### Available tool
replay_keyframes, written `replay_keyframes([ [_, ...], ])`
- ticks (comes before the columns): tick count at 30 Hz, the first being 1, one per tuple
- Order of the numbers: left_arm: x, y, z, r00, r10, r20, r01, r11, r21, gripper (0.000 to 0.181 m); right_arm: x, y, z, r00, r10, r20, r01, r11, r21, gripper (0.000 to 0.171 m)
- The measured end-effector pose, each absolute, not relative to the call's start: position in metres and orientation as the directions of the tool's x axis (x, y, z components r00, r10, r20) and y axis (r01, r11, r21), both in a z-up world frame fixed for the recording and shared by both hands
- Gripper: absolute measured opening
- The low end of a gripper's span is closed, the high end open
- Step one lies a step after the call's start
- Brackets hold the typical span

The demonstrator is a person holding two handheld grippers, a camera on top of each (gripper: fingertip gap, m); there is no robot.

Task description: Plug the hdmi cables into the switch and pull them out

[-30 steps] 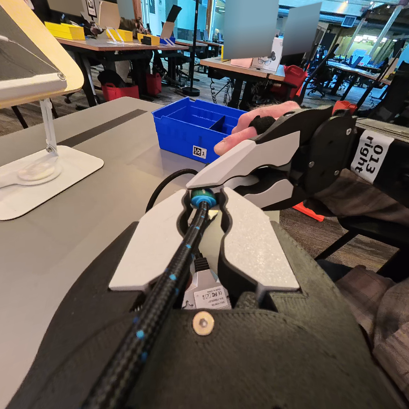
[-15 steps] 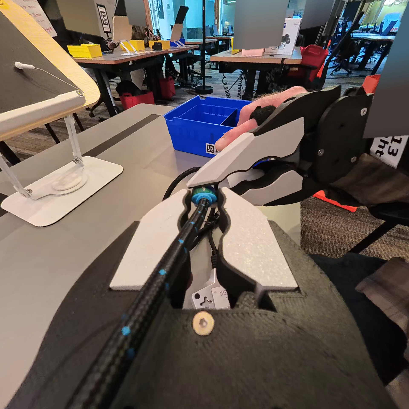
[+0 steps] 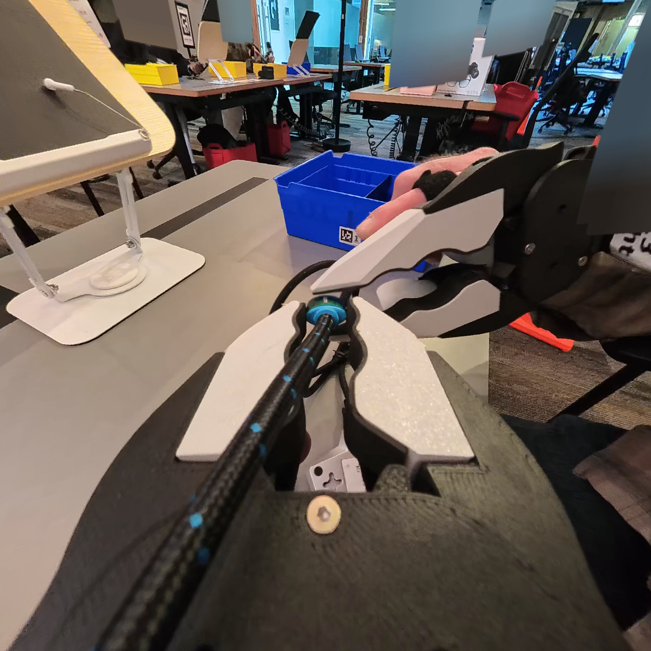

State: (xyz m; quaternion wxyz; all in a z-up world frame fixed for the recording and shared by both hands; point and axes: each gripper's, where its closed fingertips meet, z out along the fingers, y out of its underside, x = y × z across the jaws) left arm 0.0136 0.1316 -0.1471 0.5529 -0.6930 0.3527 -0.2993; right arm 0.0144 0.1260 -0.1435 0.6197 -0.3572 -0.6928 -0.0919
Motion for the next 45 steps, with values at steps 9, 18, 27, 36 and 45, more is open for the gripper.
replay_keyframes([
  [9, 0.001, 0.141, -0.144, 0.603, -0.793, 0.08, -0.097, -0.172, -0.98, 0.021, 0.023, 0.135, -0.138, 0.081, 0.438, 0.895, 0.61, 0.688, -0.393, 0.02],
  [18, -0.015, 0.148, -0.141, 0.632, -0.773, 0.055, -0.094, -0.147, -0.985, 0.021, 0.028, 0.122, -0.138, 0.065, 0.591, 0.804, 0.577, 0.635, -0.514, 0.021],
  [27, -0.02, 0.142, -0.137, 0.632, -0.774, 0.04, -0.094, -0.128, -0.987, 0.021, 0.044, 0.098, -0.184, -0.108, 0.764, 0.636, 0.642, 0.542, -0.542, 0.049],
  [36, -0.022, 0.143, -0.139, 0.636, -0.771, 0.026, -0.102, -0.117, -0.988, 0.021, 0.033, 0.071, -0.221, -0.234, 0.79, 0.566, 0.693, 0.544, -0.473, 0.062],
  [45, -0.016, 0.144, -0.145, 0.639, -0.769, -0.024, -0.142, -0.086, -0.986, 0.021, 0.012, 0.066, -0.29, -0.232, 0.895, 0.381, 0.82, 0.391, -0.418, 0.103],
])
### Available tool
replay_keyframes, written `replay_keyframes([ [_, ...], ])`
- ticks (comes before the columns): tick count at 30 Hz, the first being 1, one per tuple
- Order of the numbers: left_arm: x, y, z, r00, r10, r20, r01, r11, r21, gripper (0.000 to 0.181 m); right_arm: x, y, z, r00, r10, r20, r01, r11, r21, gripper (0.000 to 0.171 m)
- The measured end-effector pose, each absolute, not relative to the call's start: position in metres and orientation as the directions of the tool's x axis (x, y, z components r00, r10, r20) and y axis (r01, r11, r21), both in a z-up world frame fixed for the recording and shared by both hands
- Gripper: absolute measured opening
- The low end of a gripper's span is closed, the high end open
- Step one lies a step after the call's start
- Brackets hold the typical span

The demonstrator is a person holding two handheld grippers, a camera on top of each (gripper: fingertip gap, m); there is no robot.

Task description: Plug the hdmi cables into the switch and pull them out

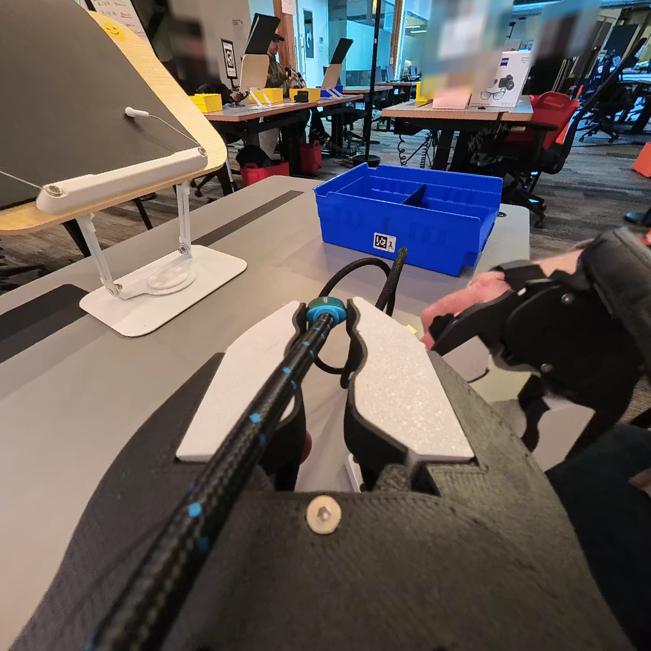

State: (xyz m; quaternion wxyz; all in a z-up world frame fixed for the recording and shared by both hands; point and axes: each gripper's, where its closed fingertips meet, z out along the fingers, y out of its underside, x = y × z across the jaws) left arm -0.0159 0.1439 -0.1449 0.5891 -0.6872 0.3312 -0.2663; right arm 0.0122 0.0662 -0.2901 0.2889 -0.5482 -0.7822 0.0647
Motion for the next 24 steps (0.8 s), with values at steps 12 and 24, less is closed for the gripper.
replay_keyframes([
  [12, -0.015, 0.145, -0.142, 0.659, -0.741, -0.129, -0.184, 0.007, -0.983, 0.021, -0.001, 0.076, -0.308, -0.115, 0.988, 0.104, 0.799, 0.154, -0.581, 0.086],
  [24, -0.013, 0.145, -0.144, 0.66, -0.733, -0.164, -0.209, 0.031, -0.977, 0.021, -0.004, 0.077, -0.306, -0.083, 0.996, -0.022, 0.752, 0.048, -0.657, 0.086],
])
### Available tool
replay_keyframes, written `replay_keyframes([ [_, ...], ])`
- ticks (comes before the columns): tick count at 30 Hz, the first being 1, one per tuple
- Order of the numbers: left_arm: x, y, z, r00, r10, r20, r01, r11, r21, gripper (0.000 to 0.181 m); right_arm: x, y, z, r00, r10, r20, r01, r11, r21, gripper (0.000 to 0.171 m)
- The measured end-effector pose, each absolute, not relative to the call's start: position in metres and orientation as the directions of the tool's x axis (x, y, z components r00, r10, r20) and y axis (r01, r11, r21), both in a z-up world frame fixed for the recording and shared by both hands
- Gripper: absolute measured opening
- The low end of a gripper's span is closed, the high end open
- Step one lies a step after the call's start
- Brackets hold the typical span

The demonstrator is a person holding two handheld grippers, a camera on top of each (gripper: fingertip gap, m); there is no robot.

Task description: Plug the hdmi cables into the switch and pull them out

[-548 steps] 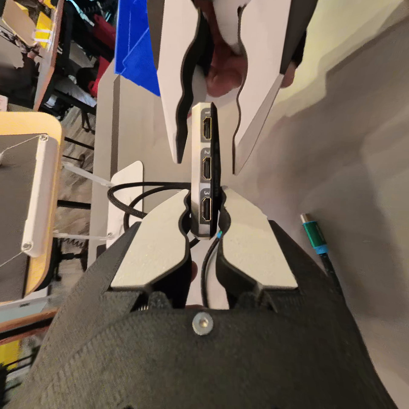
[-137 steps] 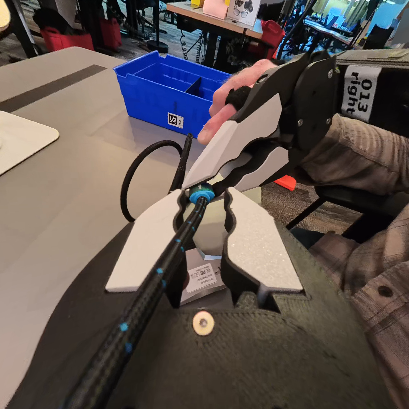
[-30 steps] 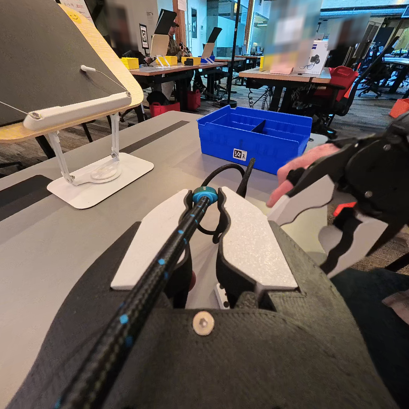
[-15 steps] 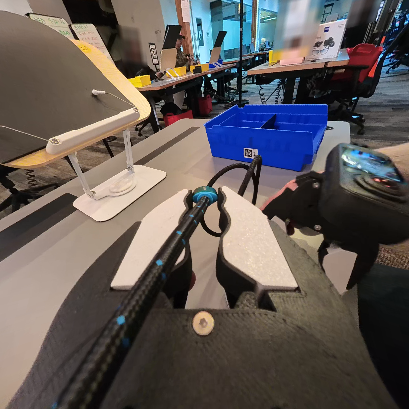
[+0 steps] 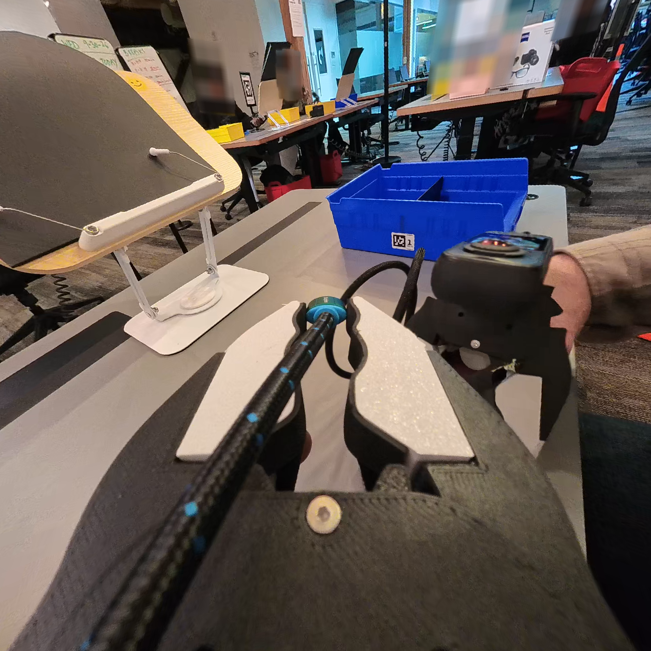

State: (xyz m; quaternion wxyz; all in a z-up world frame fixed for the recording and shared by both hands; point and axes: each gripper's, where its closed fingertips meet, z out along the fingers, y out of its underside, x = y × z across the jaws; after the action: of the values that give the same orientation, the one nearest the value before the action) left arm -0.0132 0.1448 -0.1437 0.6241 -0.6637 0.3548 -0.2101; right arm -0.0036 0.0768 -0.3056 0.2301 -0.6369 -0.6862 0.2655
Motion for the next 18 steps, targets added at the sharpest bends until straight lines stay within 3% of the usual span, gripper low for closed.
replay_keyframes([
  [18, -0.017, 0.145, -0.142, 0.663, -0.732, -0.157, -0.203, 0.026, -0.979, 0.021, -0.001, 0.095, -0.259, 0.011, 0.983, -0.182, 0.534, -0.159, -0.83, 0.086],
])
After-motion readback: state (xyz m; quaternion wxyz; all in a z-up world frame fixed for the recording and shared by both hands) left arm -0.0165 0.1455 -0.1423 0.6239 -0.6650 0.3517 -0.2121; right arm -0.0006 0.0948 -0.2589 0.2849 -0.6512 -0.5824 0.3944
